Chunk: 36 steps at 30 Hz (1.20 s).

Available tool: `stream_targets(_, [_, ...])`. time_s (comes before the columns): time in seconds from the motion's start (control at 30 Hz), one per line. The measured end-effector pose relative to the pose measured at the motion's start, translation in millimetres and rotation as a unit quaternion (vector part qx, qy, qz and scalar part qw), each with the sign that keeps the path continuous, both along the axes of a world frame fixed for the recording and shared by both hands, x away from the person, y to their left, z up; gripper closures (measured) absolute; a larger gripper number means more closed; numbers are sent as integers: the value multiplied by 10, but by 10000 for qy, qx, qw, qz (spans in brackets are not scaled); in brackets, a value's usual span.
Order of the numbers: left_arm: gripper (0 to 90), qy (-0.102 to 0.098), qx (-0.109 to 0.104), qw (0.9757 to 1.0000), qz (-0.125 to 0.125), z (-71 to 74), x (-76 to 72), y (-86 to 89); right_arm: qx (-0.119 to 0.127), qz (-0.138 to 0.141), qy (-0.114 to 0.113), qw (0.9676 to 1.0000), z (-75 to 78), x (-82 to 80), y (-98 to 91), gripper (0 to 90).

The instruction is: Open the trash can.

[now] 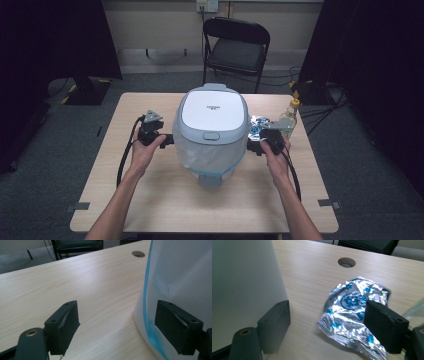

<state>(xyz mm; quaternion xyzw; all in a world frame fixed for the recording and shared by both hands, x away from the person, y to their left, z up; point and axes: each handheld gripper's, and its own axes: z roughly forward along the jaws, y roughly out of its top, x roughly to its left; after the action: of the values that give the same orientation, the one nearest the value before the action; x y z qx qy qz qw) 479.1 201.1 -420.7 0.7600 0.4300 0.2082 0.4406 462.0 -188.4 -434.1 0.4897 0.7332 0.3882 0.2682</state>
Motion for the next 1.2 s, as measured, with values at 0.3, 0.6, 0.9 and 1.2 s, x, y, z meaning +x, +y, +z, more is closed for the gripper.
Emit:
stream_targets(0.3, [259,253,-437,9986,-142,-136,50,-99,247,206,-56,9995,-20,94,141,239])
stream_targets(0.6, [505,423,-622,9966,-329,-102,-35,-105,488,481,-148,9975,-29,99,178,491])
stream_targets(0.9, [560,419,-556,9960,-552,-86,-171,12,447,769,-205,9958,-21,66,298,628])
stream_targets(1.2, [536,387,-372,9972,-514,-59,-317,123,415,938,-188,9945,-14,-28,413,641])
